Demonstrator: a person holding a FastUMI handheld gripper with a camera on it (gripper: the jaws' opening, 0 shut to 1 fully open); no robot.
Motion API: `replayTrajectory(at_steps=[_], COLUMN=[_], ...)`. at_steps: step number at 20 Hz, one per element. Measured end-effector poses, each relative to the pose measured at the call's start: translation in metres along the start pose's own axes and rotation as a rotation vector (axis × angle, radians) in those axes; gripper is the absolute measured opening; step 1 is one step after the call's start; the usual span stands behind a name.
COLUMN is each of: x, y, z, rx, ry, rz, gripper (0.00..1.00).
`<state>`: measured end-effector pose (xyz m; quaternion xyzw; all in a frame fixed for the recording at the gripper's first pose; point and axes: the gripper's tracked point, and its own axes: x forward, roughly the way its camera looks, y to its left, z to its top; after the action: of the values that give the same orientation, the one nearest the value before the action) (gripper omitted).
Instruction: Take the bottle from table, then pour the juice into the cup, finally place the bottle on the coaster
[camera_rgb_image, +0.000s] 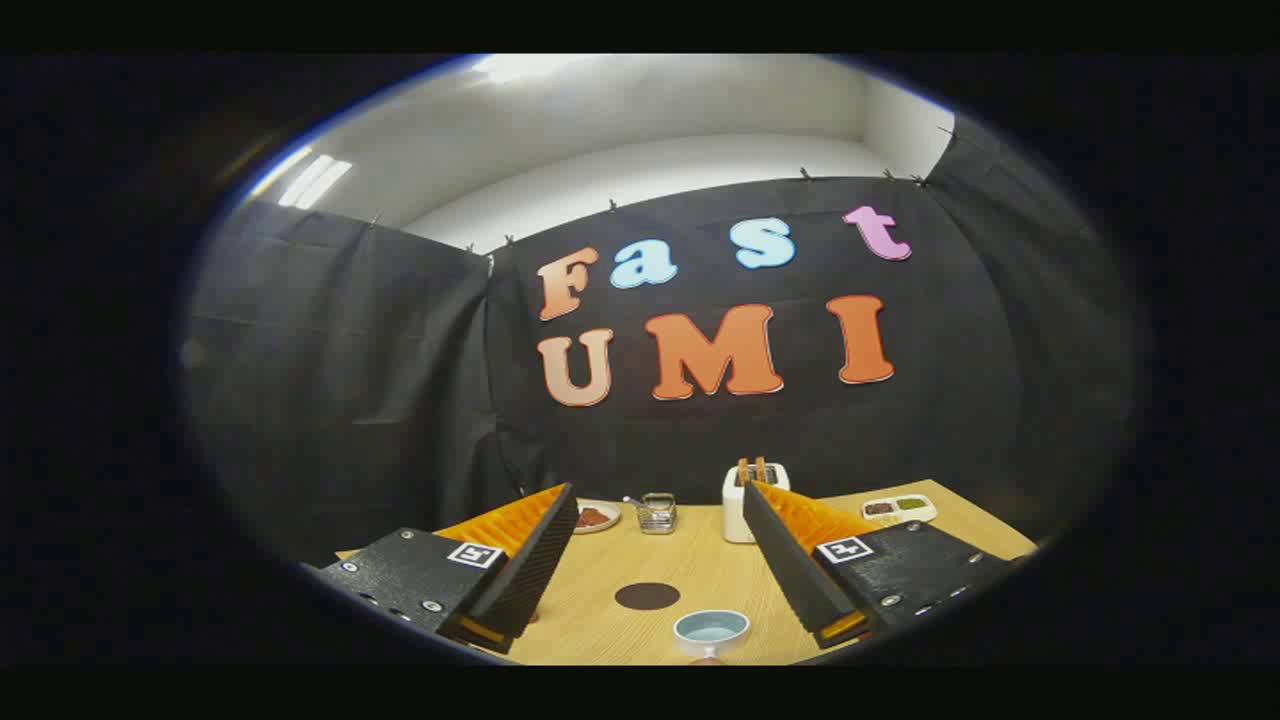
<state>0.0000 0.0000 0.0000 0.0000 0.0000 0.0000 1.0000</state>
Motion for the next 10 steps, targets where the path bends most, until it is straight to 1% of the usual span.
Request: replayTrajectory(at_steps=[4, 6, 10], x=[-0.004, -0.005, -0.008], y=[0.009, 0.018, 0.030], z=[0.019, 0.019, 0.016], rx=[-0.087, -0.128, -0.137], ry=[-0.031, -0.041, -0.046], rz=[-0.009, -0.005, 0.035], gripper=[0.98, 0.98, 0.98])
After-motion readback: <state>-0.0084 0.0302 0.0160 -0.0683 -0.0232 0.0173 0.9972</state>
